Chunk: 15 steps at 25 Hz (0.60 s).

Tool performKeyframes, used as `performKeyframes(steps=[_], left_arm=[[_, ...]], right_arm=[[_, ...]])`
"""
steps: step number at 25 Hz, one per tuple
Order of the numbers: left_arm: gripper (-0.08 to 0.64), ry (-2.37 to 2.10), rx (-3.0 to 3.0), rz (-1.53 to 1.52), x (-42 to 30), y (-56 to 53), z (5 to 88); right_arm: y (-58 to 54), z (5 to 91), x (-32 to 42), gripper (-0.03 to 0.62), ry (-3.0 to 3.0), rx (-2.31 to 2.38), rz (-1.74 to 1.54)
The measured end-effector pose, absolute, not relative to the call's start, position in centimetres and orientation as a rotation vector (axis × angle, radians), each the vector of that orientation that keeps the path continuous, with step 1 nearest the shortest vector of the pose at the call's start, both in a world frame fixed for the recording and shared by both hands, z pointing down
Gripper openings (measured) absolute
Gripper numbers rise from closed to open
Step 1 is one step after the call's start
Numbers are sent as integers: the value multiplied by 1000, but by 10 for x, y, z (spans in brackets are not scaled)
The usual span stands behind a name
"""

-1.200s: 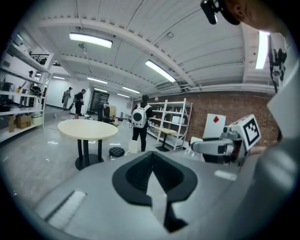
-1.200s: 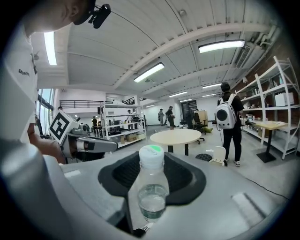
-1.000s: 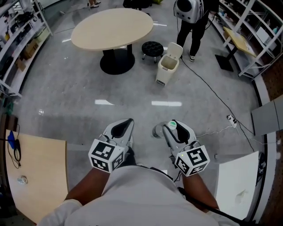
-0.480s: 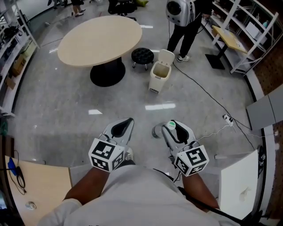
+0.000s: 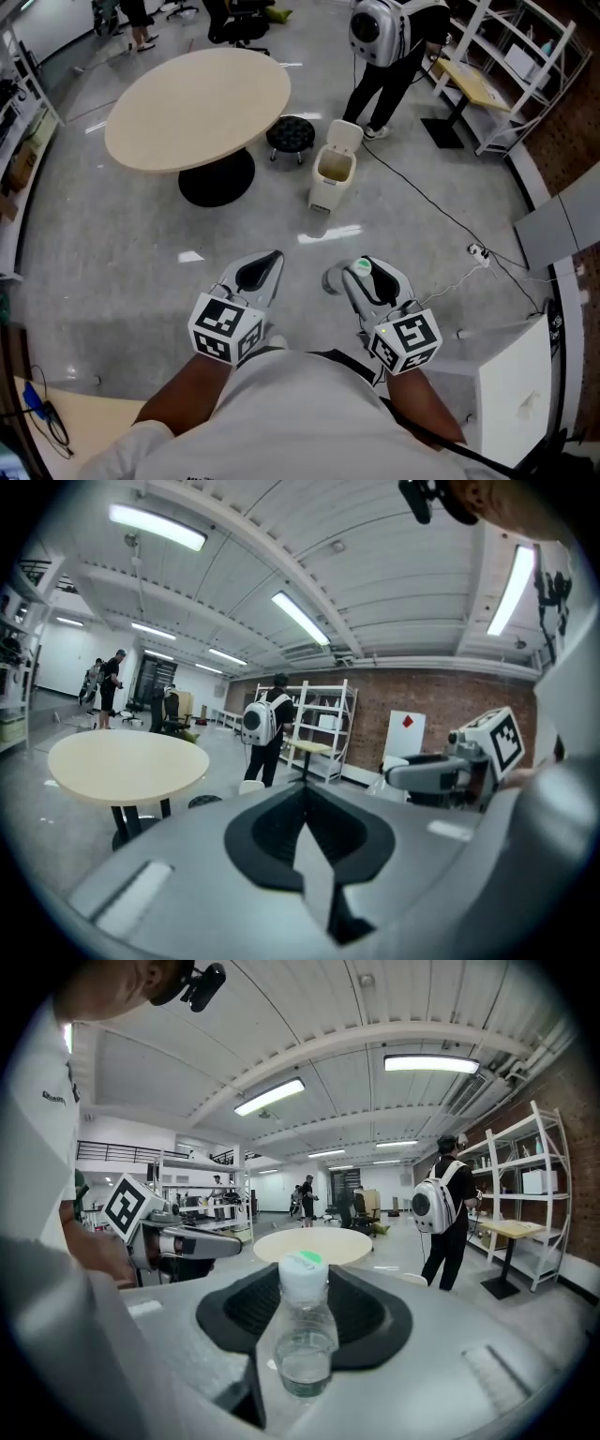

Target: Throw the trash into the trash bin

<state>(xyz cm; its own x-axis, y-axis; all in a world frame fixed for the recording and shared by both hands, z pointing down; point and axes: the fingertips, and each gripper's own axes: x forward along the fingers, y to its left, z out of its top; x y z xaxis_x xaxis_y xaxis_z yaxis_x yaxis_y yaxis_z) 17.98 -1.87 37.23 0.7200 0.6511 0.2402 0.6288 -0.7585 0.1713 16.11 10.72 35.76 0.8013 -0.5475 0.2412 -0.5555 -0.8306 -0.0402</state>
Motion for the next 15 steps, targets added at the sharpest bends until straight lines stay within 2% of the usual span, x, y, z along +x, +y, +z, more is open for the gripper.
performKeyframes(steps=[15], left_arm=[[6, 1139, 2761, 466, 207, -11, 384]], right_arm=[[115, 364, 178, 160, -781, 2985, 428]])
